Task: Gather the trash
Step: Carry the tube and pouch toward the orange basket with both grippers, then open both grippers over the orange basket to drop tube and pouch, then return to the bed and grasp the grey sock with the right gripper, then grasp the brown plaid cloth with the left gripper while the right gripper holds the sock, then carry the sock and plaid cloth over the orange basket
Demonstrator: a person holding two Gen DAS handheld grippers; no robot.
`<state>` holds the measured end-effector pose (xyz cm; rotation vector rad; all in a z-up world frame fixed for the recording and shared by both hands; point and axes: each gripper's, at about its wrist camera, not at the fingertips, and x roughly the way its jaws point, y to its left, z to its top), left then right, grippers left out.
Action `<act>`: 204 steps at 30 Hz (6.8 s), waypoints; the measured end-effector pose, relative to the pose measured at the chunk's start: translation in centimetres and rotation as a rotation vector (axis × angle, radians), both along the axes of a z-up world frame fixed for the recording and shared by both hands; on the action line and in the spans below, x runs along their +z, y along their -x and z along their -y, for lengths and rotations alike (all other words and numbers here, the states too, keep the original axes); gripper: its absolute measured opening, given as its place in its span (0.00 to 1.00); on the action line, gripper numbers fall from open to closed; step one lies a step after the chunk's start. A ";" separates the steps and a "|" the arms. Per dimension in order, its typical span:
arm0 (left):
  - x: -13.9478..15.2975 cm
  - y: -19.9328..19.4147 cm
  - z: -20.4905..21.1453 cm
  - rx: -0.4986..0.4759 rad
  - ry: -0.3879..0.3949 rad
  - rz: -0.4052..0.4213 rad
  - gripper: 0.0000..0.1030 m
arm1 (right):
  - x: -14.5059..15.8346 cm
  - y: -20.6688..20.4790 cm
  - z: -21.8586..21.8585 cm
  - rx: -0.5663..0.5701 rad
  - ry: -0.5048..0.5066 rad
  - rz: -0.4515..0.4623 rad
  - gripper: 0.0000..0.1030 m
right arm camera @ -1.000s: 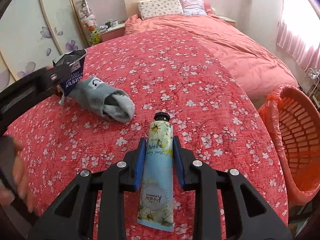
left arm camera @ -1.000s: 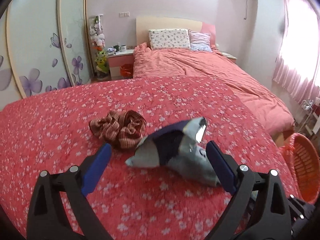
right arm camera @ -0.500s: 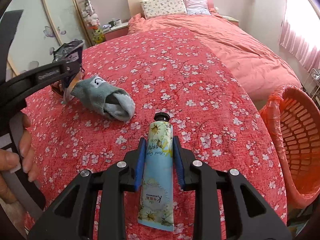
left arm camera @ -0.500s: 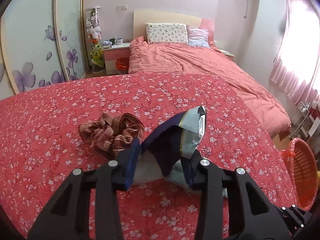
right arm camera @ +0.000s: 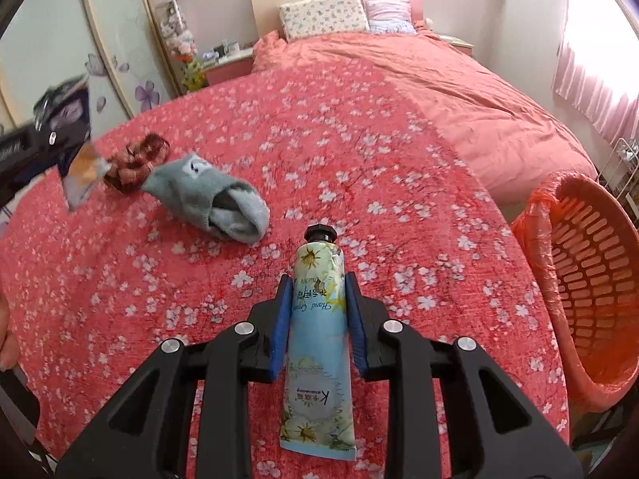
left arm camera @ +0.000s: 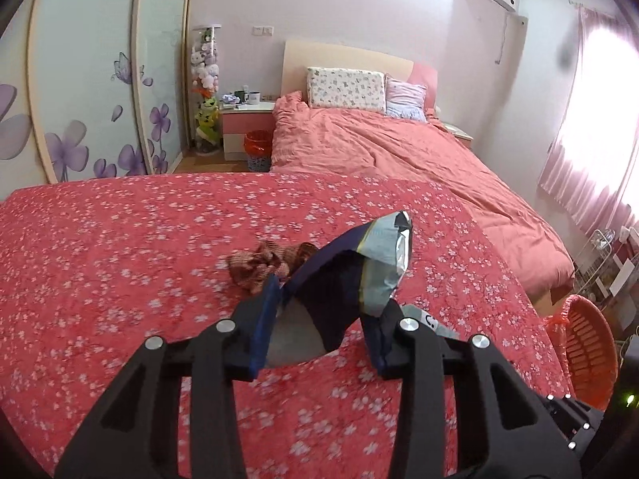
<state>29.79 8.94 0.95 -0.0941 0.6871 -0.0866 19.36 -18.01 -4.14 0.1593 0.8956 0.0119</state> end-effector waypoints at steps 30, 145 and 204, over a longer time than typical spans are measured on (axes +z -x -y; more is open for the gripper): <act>4.2 7.4 7.0 -0.202 0.061 0.055 0.38 | 8.6 6.3 6.3 -0.129 -0.007 0.281 0.26; -4.9 -3.3 -4.6 0.090 -0.023 -0.099 0.94 | 1.4 -5.0 -2.4 0.026 0.013 0.032 0.11; -0.5 -1.5 1.0 -0.021 -0.018 -0.029 0.29 | 5.9 1.9 2.4 -0.052 0.008 0.203 0.12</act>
